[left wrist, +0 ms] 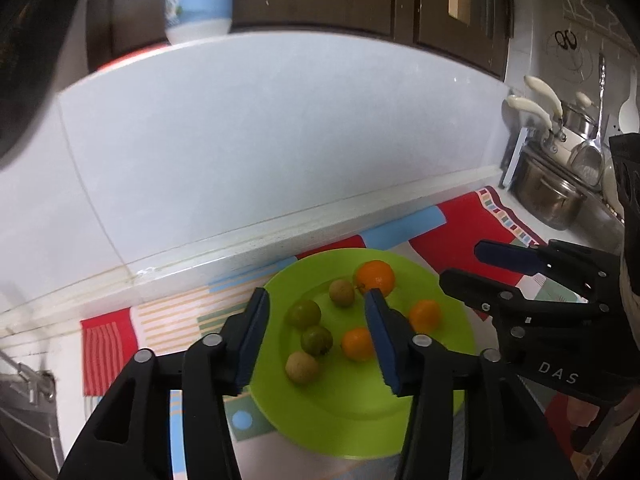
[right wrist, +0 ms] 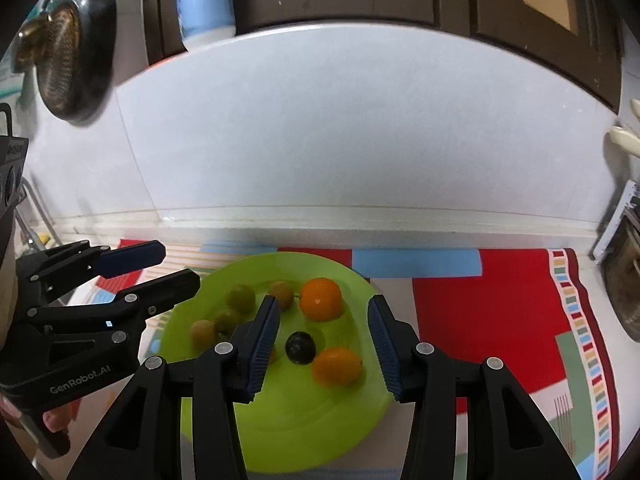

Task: Organize fruits
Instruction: 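Open the left tool over the plate while the right tool releases the orange, then withdraw both open tools from the plate toward the last orange and plum, then grasp the large orange with the left tool while the right tool grasps the plum, then lift and carry the orange and the plum over the green plate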

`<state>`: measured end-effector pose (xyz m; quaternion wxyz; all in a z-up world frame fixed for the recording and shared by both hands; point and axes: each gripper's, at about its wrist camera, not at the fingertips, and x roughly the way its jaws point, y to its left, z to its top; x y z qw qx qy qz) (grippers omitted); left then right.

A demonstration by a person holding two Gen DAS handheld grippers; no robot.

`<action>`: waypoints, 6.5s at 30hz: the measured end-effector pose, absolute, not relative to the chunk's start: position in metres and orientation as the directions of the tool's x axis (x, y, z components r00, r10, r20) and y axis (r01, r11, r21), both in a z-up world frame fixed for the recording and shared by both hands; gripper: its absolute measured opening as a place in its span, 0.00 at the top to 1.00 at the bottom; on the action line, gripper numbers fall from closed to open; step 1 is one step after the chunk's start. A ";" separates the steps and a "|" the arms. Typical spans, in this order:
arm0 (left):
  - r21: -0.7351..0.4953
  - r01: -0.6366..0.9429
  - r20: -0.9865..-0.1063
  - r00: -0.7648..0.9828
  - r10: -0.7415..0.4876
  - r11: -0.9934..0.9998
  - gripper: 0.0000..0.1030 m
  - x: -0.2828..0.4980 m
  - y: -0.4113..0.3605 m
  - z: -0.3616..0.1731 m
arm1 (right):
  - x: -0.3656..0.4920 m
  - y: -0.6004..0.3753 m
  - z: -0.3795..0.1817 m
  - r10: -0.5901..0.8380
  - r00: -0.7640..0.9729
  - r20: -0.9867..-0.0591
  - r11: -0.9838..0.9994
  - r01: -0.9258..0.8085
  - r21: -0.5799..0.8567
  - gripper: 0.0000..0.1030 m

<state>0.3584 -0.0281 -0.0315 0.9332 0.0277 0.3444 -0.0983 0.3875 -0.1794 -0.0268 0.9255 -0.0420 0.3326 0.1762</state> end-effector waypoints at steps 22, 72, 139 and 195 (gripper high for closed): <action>0.029 0.104 -0.573 0.817 -0.069 0.994 0.14 0.251 -0.021 0.012 | 0.286 -0.183 0.000 0.332 0.741 -0.584 0.924 -0.380 0.044 0.45; 0.022 0.175 -0.718 0.688 -0.106 0.984 0.14 0.187 -0.030 -0.099 | 0.222 -0.173 -0.077 0.291 0.629 -0.721 0.882 -0.469 -0.053 0.37; -0.046 0.112 -0.770 0.629 -0.107 0.993 0.59 0.247 -0.009 -0.106 | 0.296 -0.136 -0.112 0.337 0.496 -0.800 0.875 -0.479 0.072 0.69; -0.013 0.175 -0.647 0.749 -0.141 0.985 0.59 0.293 -0.040 -0.035 | 0.316 -0.174 -0.020 0.356 0.701 -0.618 0.904 -0.425 0.039 0.69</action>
